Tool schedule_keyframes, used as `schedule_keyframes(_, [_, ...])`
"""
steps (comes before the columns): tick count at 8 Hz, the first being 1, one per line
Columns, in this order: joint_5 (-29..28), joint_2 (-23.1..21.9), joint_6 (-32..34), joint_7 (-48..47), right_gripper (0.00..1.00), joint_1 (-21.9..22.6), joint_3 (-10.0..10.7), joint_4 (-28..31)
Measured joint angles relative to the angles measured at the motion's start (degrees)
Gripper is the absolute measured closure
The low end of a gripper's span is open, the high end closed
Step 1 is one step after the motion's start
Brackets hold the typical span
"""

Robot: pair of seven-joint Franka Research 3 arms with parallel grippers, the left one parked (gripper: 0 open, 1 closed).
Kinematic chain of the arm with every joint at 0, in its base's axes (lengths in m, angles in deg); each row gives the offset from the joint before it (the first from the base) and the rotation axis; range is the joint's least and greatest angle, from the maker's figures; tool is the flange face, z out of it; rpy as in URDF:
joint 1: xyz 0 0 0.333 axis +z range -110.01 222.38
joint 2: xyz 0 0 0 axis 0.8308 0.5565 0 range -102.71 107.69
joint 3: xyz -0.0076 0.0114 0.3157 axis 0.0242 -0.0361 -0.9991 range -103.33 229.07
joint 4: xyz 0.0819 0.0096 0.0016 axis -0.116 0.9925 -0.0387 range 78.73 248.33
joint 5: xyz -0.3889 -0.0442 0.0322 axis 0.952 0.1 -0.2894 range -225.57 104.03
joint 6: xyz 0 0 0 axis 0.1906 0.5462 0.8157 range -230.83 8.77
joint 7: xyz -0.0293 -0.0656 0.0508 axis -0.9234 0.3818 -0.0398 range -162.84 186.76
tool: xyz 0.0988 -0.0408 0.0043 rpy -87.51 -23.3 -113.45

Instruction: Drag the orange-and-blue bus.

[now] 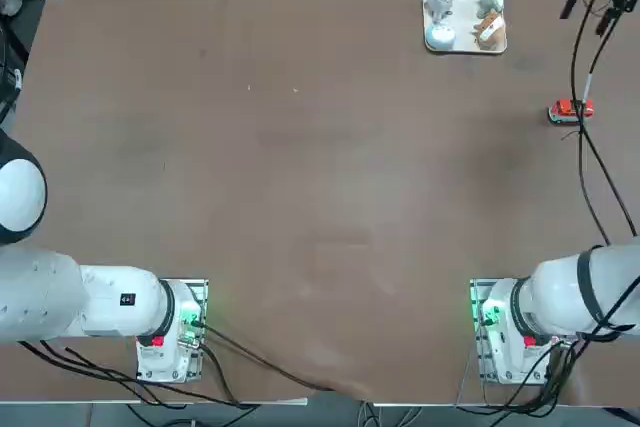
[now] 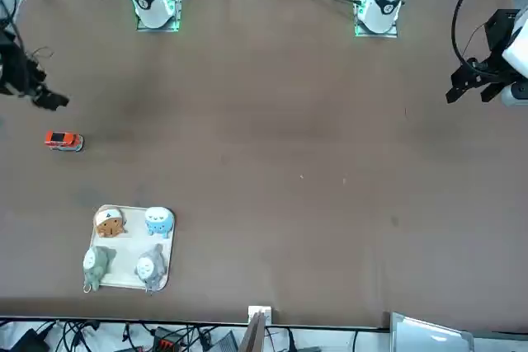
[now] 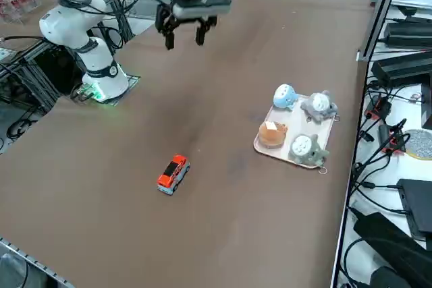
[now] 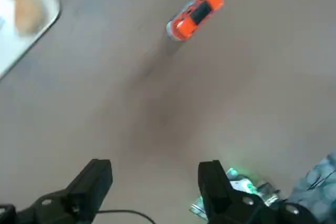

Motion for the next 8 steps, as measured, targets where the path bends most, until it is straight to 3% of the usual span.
schedule_keyframes(4, [0.8,2.9,-19.6,-9.6,0.0,-12.8,0.3,8.9])
schedule_keyframes(8, [0.7,9.8,-43.0,-14.6,0.01,-15.4,0.1,19.2])
